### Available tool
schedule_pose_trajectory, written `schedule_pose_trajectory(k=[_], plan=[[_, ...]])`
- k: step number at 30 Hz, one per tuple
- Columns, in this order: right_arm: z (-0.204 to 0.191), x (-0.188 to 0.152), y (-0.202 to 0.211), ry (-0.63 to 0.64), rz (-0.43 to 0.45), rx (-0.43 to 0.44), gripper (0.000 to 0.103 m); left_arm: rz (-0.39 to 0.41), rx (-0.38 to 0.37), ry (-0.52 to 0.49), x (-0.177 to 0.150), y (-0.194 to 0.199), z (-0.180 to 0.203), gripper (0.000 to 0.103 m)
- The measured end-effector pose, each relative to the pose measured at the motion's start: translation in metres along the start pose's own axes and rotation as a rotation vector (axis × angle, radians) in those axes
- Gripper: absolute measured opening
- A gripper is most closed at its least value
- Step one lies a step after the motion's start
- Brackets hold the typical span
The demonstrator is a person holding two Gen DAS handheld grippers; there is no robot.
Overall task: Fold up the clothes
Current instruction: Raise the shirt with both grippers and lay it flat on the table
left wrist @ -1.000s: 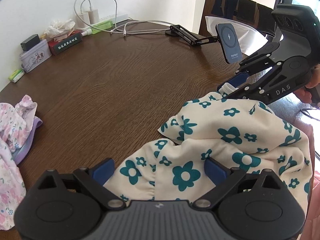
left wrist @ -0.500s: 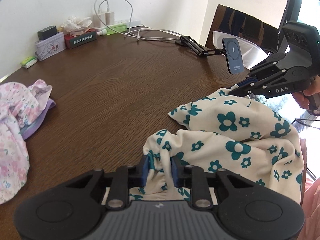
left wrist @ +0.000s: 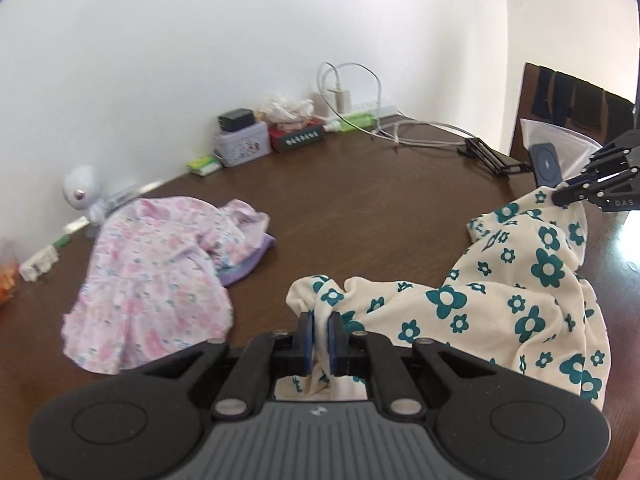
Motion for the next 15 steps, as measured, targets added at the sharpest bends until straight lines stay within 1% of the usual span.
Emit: schedule_pose_trajectory(k=[3,5,7,10,13,15], plan=[[0.002,0.026,0.009,0.068,0.068,-0.086,0.005,0.048,0.108,-0.004,0.022,0.015,-0.025,0.005],[0.005,0.051,0.01,0.113,0.111,-0.146,0.005,0.086,0.172,0.001,0.043,0.023,-0.043,0.005],[0.009,0.082,0.009,0.147,0.153,-0.216,0.005,0.132,0.232,0.003,0.07,0.03,-0.059,0.005],[0.016,0.139,0.014,0.184,0.23,-0.32,0.005,0.21,0.314,0.013,0.119,0.045,-0.083,0.005],[0.023,0.198,0.027,0.203,0.321,-0.419,0.005,0.322,0.415,0.012,0.173,0.077,-0.103,0.005],[0.026,0.228,0.045,0.207,0.403,-0.484,0.005,0.42,0.47,-0.004,0.198,0.107,-0.108,0.005]])
Point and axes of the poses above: each gripper's, at about its wrist camera, not at the fingertips, and y roughly against the way its jaws point, z to its right, x to its top, the point moved 5 cm from there along -y, roughly the way its jaws point, and after that the axes turned 5 degrees about -z, right-handed, at the moved point
